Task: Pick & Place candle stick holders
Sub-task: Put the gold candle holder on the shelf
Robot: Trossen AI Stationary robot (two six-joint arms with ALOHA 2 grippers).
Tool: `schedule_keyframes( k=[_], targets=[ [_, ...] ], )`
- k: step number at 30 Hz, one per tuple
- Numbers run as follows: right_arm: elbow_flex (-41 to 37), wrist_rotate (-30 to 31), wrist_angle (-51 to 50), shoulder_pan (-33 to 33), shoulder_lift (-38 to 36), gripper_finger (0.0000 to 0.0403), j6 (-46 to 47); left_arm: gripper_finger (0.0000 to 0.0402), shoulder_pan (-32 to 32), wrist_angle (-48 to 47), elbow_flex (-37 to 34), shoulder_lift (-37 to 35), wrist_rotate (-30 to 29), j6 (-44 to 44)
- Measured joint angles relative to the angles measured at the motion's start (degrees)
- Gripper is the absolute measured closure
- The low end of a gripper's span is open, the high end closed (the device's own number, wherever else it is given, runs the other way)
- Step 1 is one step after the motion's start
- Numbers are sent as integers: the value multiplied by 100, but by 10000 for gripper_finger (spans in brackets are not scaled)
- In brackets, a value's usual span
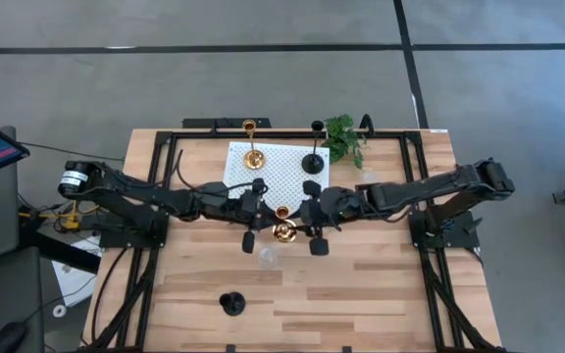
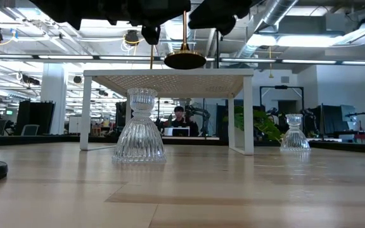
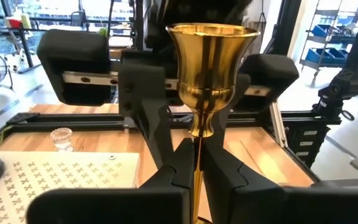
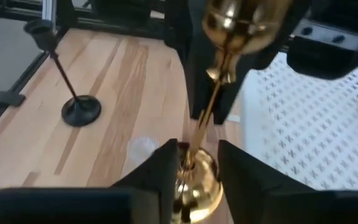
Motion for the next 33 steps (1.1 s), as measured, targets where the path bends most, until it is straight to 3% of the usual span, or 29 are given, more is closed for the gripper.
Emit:
schedule_keyframes(
  k=[7,10,16,27,33],
  targets=[
    [0,12,-843,-2,-614,267,460,388,181,-305,-3,-373,-13,158],
    [4,70,-1073,34,-861,294,603,388,387,-663,2,-652,-130,145],
    [-1,725,-1529,305,-1056,392,390,388,885,-1250,4,-1155,-135,-29],
    [-34,1593,-1691,701,-1009,402,470,388,1829,-1850,4,-1441,-133,-373],
    [-503,2048,-1640,812,-1070,402,794,388,2221,-1958,4,-1392,-133,-477]
  ],
)
